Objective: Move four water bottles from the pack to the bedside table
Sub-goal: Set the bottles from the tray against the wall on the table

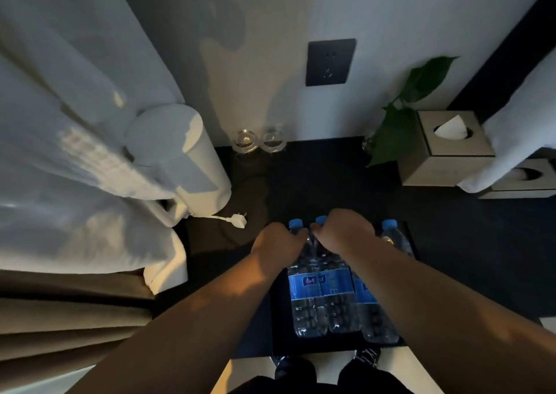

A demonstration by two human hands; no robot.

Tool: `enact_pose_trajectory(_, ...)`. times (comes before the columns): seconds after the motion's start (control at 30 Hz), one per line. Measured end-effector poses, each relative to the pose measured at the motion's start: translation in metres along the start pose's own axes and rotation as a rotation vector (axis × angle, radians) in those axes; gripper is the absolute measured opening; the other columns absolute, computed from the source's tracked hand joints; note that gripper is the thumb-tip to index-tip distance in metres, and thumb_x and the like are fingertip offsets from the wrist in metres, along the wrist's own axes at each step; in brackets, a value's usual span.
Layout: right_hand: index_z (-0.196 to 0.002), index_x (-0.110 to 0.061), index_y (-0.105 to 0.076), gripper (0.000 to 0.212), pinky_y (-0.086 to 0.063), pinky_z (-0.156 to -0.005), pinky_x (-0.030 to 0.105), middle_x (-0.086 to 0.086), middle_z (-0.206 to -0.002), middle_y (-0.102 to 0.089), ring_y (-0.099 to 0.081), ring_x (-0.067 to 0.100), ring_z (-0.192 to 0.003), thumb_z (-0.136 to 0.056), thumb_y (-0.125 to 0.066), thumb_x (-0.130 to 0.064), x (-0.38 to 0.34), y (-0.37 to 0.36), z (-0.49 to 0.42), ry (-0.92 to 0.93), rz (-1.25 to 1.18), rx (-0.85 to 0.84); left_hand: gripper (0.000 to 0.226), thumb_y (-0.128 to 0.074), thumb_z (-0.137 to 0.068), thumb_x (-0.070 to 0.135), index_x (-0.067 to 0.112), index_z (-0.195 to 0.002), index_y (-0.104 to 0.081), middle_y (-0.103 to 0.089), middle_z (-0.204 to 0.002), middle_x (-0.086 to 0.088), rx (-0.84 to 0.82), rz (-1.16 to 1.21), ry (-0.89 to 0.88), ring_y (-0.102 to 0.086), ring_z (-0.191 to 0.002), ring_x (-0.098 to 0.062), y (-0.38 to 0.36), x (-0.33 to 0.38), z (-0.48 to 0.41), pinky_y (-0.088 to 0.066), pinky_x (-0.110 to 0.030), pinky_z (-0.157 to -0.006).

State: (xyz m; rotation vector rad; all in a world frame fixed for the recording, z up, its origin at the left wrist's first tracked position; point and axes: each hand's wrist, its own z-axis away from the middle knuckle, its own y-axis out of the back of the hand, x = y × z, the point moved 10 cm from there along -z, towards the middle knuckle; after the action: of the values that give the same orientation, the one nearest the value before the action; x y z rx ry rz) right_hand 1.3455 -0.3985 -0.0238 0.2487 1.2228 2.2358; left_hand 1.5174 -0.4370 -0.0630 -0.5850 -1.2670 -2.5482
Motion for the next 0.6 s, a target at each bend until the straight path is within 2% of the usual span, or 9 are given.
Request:
enact_pose_trajectory(0.13,-0.082,-0.02,-0.062,0.039,-0.048,-0.06,0.031,0.0,-0.08,-0.067,-0.064,0.016,-0.07,-0.089,-0.063,-0.059,0.001,-0.001,0.003,-0.006,-0.068,-0.021,0.044,-0.055,-0.077,0.059,0.017,-0.065,-0.057,-0.057,-0.061,0.006,0.048,0.138,0.067,-0.051,-0.052,-0.009,0.008,-0.007,0.004,-0.035,-0.022,-0.048)
enact_pose_trajectory(0.27,-0.081,-0.019,-0.06,0.036,-0.048,-0.059,0.031,0.001,-0.082,-0.065,-0.063,0.016,-0.072,-0.083,-0.065,-0.055,0.0,0.005,0.008,0.06,-0.17,-0.053,0.036,-0.058,-0.077,0.053,0.018,-0.08,-0.064,-0.062,-0.071,0.005,0.026,0.301,-0.01,-0.058,-0.059,-0.002,0.011,0.005,0.009,-0.039,-0.019,-0.049)
enact_pose_trajectory(0.37,-0.081,-0.019,-0.063,0.039,-0.045,-0.056,0.03,0.001,-0.081,-0.067,-0.065,0.016,-0.071,-0.074,-0.062,-0.057,0.002,0.018,0.015,0.099,-0.215,-0.042,0.026,-0.065,-0.087,0.041,0.015,-0.082,-0.065,-0.064,-0.069,0.005,0.057,0.292,-0.119,-0.056,-0.056,-0.001,0.027,0.01,0.013,-0.041,-0.017,-0.051)
enact_pose_trajectory(0.5,-0.074,-0.019,-0.065,0.037,-0.044,-0.054,0.03,0.0,-0.074,-0.067,-0.065,0.015,-0.067,-0.071,-0.061,-0.056,0.006,0.036,0.023,0.148,-0.241,-0.069,0.021,-0.074,-0.088,0.032,0.011,-0.085,-0.07,-0.064,-0.067,0.001,0.033,0.29,-0.211,-0.054,-0.053,-0.001,0.046,0.021,0.024,-0.042,-0.016,-0.05)
enact_pose_trajectory(0.6,-0.074,-0.02,-0.063,0.038,-0.039,-0.054,0.03,-0.001,-0.075,-0.065,-0.062,0.014,-0.068,-0.072,-0.059,-0.058,0.002,0.056,0.032,0.245,-0.184,-0.034,0.022,-0.076,-0.084,0.037,0.015,-0.079,-0.072,-0.068,-0.065,0.001,-0.002,0.296,-0.224,-0.059,-0.055,-0.004,0.059,0.034,0.035,-0.045,-0.021,-0.05)
